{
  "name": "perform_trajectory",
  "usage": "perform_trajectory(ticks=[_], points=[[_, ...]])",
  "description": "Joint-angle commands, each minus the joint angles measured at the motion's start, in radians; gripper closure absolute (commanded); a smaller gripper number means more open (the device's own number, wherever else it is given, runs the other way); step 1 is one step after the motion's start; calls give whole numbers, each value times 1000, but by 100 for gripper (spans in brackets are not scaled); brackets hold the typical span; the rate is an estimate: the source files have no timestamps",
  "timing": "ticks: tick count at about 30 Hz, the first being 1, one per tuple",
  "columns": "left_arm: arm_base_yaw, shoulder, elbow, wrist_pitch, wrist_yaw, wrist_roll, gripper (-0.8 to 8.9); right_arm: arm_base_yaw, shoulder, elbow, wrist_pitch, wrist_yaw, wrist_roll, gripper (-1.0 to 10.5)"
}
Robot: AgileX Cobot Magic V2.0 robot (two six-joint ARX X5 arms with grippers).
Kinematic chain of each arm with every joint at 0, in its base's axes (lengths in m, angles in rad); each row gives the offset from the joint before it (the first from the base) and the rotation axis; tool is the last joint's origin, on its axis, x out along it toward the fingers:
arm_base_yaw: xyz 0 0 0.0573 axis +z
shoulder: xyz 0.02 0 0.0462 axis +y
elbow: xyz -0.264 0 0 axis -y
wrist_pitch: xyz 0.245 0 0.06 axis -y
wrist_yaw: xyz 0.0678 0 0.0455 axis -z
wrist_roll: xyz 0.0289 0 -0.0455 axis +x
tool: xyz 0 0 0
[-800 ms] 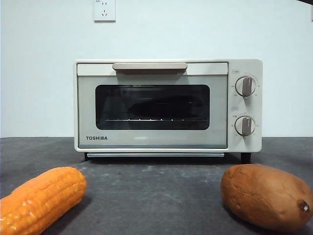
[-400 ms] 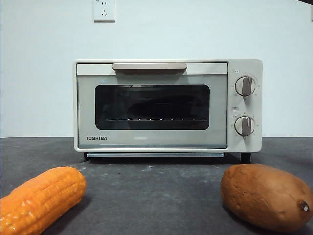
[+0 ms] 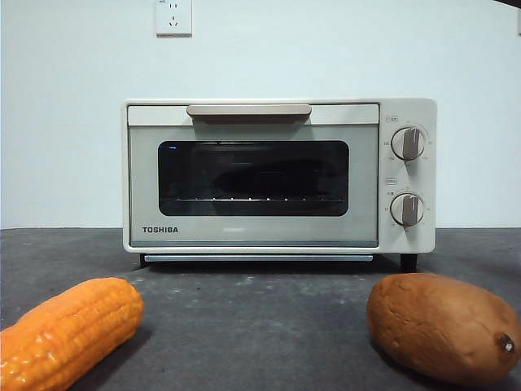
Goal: Take the eggplant from the table,put the eggplant in the oven
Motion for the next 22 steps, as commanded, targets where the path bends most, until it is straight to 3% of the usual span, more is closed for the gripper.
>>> perform_trajectory(ticks=[1, 22], points=[[2, -2, -26, 23, -2, 8, 808, 3, 5, 4, 10, 4, 10, 942], [2, -1, -26, 37, -2, 8, 808, 5, 4, 4, 0, 4, 8, 942]])
